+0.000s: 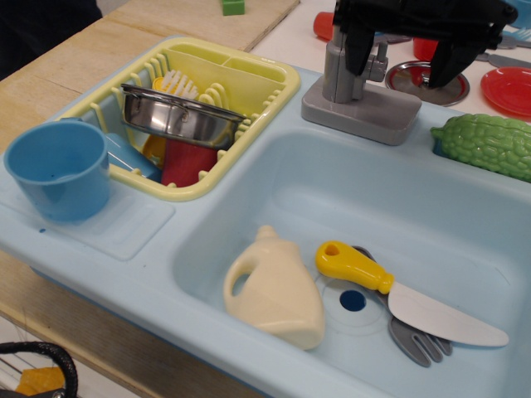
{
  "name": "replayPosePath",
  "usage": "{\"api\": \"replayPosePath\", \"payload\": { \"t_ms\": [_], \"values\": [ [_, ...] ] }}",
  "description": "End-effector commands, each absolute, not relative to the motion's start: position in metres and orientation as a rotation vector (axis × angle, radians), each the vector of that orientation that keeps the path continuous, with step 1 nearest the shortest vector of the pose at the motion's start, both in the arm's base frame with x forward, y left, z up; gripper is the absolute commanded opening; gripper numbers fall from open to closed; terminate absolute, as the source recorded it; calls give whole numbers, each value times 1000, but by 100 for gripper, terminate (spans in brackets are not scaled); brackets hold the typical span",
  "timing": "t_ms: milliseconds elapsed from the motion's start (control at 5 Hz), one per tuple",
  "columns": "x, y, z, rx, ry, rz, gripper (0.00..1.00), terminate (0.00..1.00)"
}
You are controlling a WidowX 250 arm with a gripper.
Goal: Turn lever vertical to front
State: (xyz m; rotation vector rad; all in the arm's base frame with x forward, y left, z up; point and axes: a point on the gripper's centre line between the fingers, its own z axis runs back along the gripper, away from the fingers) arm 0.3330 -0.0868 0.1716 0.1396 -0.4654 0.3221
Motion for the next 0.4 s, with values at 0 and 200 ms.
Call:
{"api": "replayPosePath", "payload": {
  "t_ms": [0,200],
  "values": [
    [341,-89,193,116,-517,320,100,0],
    [343,-88,192,106,-526,337,100,0]
  ]
}}
